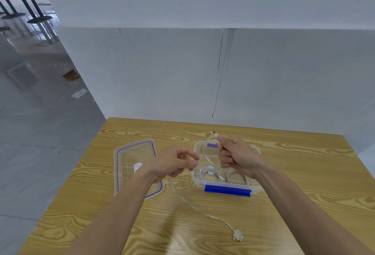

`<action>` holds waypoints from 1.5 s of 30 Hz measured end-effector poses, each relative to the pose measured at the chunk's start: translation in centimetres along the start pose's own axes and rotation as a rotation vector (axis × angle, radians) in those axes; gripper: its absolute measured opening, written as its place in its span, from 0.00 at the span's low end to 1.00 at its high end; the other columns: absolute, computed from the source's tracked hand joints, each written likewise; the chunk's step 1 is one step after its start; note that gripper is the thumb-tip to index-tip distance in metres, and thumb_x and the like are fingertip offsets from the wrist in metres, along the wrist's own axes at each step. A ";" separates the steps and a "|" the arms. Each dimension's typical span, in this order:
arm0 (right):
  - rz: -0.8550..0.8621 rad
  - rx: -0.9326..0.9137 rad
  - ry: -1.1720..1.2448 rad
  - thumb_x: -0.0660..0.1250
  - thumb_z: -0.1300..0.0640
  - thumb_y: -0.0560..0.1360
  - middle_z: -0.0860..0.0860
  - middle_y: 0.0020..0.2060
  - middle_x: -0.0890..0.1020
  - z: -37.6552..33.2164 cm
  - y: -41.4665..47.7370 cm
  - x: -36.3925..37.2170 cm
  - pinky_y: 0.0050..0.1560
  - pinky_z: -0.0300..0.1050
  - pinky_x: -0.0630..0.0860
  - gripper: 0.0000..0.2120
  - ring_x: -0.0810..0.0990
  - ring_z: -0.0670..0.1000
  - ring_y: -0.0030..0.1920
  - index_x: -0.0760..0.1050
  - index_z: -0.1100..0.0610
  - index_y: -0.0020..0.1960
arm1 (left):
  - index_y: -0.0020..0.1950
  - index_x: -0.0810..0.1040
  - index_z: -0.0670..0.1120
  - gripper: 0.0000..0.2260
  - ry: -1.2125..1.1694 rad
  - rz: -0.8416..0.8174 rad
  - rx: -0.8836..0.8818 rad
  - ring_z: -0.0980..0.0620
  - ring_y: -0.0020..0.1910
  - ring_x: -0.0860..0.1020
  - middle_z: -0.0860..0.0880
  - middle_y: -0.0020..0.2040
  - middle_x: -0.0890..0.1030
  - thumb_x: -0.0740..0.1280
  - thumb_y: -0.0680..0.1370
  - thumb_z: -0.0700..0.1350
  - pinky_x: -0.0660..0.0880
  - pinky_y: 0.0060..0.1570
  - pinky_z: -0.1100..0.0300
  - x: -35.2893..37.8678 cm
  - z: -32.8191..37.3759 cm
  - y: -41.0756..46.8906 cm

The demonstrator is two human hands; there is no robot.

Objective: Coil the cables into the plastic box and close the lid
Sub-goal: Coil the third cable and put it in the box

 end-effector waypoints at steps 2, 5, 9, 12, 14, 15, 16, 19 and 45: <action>0.056 -0.028 0.074 0.57 0.50 0.81 0.48 0.24 0.59 -0.3 0.1 -0.9 0.27 0.41 0.60 0.16 0.58 0.47 0.24 0.66 0.57 0.37 | 0.48 0.81 0.42 0.07 0.112 -0.072 -0.020 0.56 0.24 0.65 0.49 0.30 0.75 0.68 0.76 0.45 0.62 0.26 0.64 0.1 -0.6 -0.6; 0.112 -0.050 0.130 0.56 0.50 0.81 0.48 0.24 0.58 -0.6 0.0 -2.3 0.26 0.41 0.60 0.16 0.57 0.48 0.25 0.66 0.58 0.37 | 0.41 0.80 0.42 0.11 0.224 -0.107 -0.041 0.56 0.26 0.67 0.50 0.27 0.71 0.65 0.79 0.46 0.67 0.34 0.62 -0.9 -2.0 -1.5; 0.134 -0.049 0.171 0.56 0.50 0.81 0.49 0.25 0.58 -0.6 -0.2 -3.2 0.28 0.42 0.61 0.16 0.57 0.48 0.26 0.67 0.58 0.39 | 0.39 0.75 0.42 0.11 0.031 -0.004 -0.091 0.55 0.24 0.63 0.50 0.25 0.67 0.62 0.80 0.46 0.63 0.27 0.64 -3.4 -4.3 -1.8; 0.136 -0.044 0.166 0.55 0.52 0.82 0.49 0.26 0.59 -0.3 -0.2 -2.8 0.29 0.42 0.63 0.15 0.59 0.48 0.26 0.69 0.60 0.40 | 0.44 0.76 0.40 0.09 -0.494 0.165 -0.161 0.56 0.19 0.60 0.51 0.23 0.65 0.60 0.80 0.43 0.57 0.19 0.65 -3.7 -5.0 -1.7; 0.134 -0.041 0.172 0.54 0.54 0.82 0.49 0.26 0.60 0.2 0.0 -2.2 0.30 0.42 0.64 0.15 0.60 0.48 0.27 0.70 0.60 0.42 | 0.48 0.76 0.40 0.08 -0.760 0.237 -0.165 0.57 0.19 0.61 0.51 0.23 0.66 0.60 0.79 0.41 0.56 0.17 0.66 -2.7 -4.3 -1.5; 0.129 -0.039 0.185 0.54 0.55 0.82 0.49 0.26 0.61 0.5 0.1 -1.8 0.31 0.42 0.63 0.14 0.61 0.48 0.28 0.70 0.61 0.43 | 0.49 0.76 0.40 0.08 -0.847 0.262 -0.159 0.57 0.19 0.62 0.51 0.24 0.67 0.59 0.79 0.41 0.57 0.17 0.66 -2.1 -3.8 -1.4; 0.121 -0.038 0.203 0.54 0.56 0.82 0.49 0.27 0.61 0.7 0.3 -1.4 0.32 0.43 0.63 0.13 0.61 0.48 0.28 0.70 0.61 0.43 | 0.49 0.77 0.40 0.08 -0.917 0.283 -0.148 0.57 0.20 0.64 0.51 0.25 0.69 0.59 0.79 0.41 0.59 0.18 0.67 -1.5 -3.3 -1.3; 0.091 -0.044 0.263 0.55 0.58 0.82 0.50 0.28 0.62 1.2 0.6 -0.6 0.33 0.43 0.63 0.11 0.62 0.48 0.29 0.71 0.63 0.47 | 0.50 0.78 0.40 0.08 -1.012 0.371 -0.095 0.56 0.24 0.70 0.50 0.28 0.75 0.61 0.79 0.41 0.66 0.20 0.67 -0.4 -2.1 -1.1; 0.099 -0.134 0.281 0.56 0.55 0.81 0.58 0.36 0.70 1.2 0.9 2.4 0.46 0.48 0.72 0.12 0.71 0.57 0.40 0.71 0.61 0.45 | 0.58 0.79 0.58 0.12 0.200 0.791 0.470 0.57 0.44 0.75 0.54 0.47 0.70 0.63 0.79 0.46 0.77 0.44 0.59 3.4 4.0 -2.4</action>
Point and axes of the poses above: each hand's wrist, its own y-axis towards the middle knuckle, its own x-axis out of the palm, z = x × y, the point moved 9 cm from there along y, towards the middle knuckle
